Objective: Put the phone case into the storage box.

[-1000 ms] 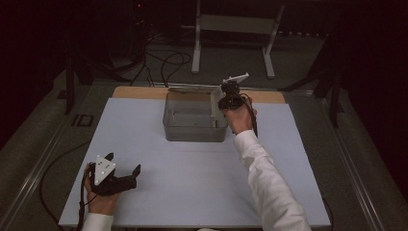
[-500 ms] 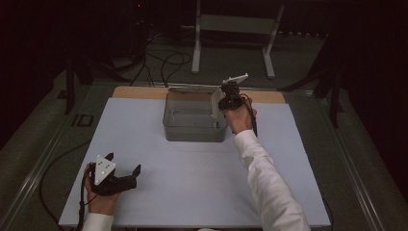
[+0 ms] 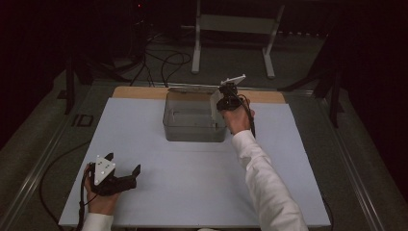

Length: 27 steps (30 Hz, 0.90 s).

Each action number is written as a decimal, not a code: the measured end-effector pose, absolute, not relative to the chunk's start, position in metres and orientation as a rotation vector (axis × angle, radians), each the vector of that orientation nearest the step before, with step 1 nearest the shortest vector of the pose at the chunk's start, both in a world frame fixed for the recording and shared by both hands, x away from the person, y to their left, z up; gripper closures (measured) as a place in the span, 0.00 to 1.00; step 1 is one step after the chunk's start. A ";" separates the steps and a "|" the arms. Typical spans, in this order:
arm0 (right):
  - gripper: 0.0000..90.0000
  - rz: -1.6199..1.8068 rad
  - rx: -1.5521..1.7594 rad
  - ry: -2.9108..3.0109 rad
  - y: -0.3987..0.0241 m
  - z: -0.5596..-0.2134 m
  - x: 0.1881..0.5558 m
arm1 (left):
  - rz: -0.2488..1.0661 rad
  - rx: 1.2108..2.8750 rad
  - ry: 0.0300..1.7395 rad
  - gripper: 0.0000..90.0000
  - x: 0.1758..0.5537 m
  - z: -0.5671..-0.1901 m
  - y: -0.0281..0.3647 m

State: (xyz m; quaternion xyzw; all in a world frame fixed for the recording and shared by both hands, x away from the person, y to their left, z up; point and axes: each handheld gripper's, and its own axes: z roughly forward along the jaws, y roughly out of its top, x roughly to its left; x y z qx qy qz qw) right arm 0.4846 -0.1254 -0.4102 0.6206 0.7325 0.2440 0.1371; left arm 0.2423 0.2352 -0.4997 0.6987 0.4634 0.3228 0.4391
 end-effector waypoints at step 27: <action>0.90 0.617 1.793 2.127 -0.123 -0.424 0.489 | 0.802 1.735 1.152 0.00 0.242 -0.500 0.235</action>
